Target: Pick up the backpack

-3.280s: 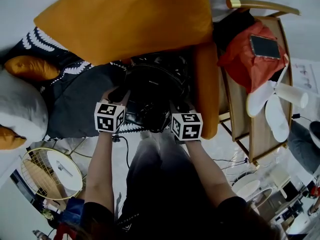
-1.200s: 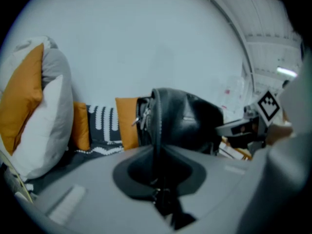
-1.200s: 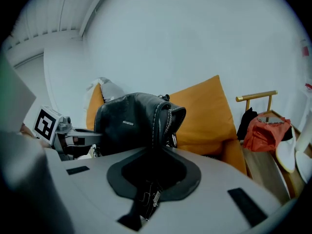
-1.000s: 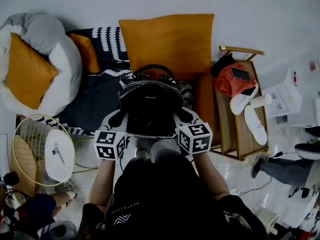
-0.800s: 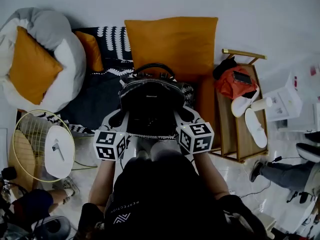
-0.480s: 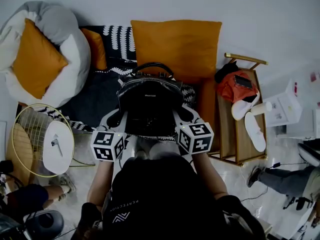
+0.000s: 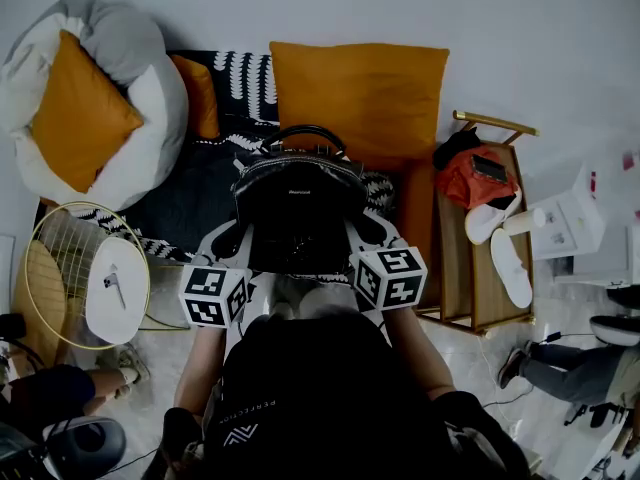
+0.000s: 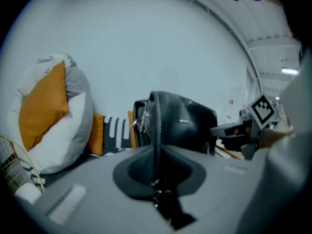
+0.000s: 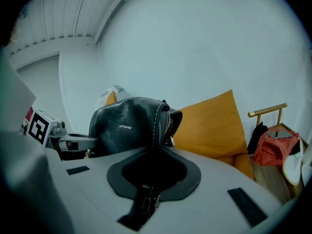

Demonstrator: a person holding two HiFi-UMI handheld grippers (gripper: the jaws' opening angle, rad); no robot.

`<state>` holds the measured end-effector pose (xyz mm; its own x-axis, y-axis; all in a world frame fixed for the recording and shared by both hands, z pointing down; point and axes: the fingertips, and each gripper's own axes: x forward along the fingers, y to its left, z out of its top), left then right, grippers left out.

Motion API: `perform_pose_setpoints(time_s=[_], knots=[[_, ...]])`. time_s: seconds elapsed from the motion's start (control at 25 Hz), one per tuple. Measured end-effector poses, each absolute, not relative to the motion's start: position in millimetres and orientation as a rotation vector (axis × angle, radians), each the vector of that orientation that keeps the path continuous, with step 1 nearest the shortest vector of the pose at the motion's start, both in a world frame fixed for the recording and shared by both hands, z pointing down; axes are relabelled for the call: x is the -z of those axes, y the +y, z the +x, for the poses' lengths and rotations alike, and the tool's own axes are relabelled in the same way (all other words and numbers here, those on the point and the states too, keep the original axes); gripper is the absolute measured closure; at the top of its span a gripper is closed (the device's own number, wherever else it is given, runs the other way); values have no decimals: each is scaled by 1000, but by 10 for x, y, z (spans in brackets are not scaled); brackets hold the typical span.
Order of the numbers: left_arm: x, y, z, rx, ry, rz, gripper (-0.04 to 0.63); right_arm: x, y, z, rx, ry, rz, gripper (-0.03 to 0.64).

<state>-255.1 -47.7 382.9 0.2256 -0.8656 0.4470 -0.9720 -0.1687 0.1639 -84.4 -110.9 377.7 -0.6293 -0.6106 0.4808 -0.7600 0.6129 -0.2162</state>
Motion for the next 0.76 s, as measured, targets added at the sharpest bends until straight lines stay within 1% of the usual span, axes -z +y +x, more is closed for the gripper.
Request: perform_pose_setpoints(time_s=[0.76], knots=[[-3851, -447, -2604, -368, -1693, 2085, 555, -3831, -1082, -908, -589, -2472, 1086, 586]])
